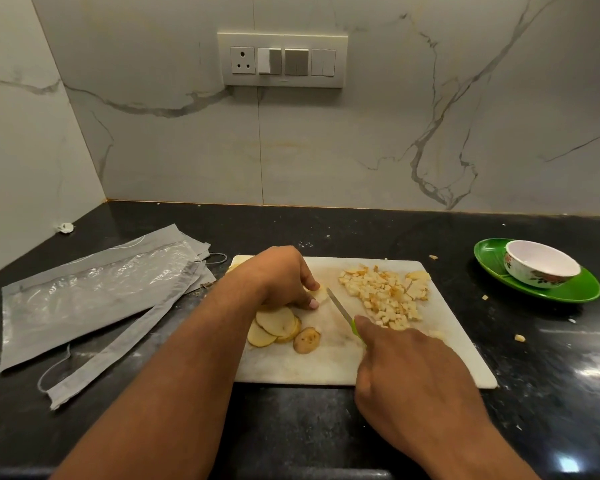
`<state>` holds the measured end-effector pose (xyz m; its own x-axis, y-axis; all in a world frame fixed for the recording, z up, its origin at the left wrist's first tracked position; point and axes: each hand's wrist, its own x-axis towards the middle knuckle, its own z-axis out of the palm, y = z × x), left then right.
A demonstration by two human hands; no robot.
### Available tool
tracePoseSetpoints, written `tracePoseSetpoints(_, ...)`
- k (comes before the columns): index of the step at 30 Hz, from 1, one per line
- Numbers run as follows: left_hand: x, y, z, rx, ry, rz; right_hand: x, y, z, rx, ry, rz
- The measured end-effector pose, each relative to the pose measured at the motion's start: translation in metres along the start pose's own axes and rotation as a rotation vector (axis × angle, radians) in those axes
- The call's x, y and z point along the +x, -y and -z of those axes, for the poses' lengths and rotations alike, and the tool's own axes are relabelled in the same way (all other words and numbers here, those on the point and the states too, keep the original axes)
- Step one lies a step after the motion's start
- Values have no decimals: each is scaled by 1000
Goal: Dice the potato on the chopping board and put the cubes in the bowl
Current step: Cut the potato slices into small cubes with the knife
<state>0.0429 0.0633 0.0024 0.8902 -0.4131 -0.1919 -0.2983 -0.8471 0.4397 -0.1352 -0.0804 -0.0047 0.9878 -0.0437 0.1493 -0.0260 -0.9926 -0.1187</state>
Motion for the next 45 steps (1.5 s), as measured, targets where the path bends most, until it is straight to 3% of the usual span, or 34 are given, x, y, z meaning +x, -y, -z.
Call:
tracePoseSetpoints(11, -6, -3, -3, -49, -59, 31, 30, 10, -4, 28, -59, -31)
tracePoseSetpoints(21, -4, -2, -1, -35, -53, 46, -12, 6, 8, -9, 89, -43)
tracePoseSetpoints(26, -6, -9, -3, 88, -111, 78, -2, 7, 8, -12, -50, -22)
tracePoseSetpoints(36, -1, 1, -3, -126, -76, 127, 19, 13, -19, 16, -17, -15)
tracePoseSetpoints(42, 5, 2, -6, -148, -80, 88, -16, 5, 3, 48, 145, -85)
tracePoseSetpoints(45, 3, -1, -6, -155, -90, 71, -20, 1, 7, 23, 58, -97)
